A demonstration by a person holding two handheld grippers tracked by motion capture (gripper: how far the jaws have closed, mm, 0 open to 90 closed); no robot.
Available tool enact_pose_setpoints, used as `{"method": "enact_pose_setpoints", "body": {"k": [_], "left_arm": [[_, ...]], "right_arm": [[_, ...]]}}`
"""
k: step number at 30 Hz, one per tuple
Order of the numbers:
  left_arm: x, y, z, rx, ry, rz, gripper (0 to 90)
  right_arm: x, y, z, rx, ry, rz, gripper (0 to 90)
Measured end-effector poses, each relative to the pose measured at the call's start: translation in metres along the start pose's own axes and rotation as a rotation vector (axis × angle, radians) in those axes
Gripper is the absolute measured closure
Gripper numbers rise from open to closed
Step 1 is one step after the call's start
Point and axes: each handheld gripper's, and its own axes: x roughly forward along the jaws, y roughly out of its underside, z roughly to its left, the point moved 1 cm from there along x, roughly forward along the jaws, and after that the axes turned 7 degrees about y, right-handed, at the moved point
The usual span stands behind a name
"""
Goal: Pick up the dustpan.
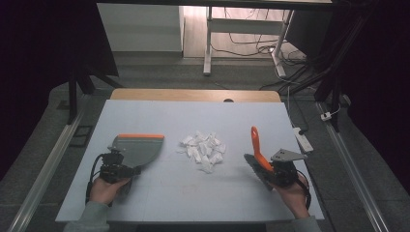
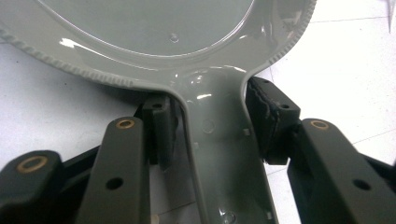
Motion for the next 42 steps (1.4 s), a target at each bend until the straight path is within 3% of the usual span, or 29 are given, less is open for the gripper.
{"method": "enact_pose_setpoints", "body": {"k": [18, 42], "left_arm": [[-0.004, 0.002, 0.009, -0.032, 0.032, -0.061, 61.9], [-0.014, 0.004, 0.015, -0.004, 0.073, -0.14, 61.9]], "right_arm": [[0.0, 0.001, -0.001, -0.001, 0.004, 0.0, 76.4], [-0.002, 0.0, -0.002, 0.004, 0.009, -0.012, 76.4]]}}
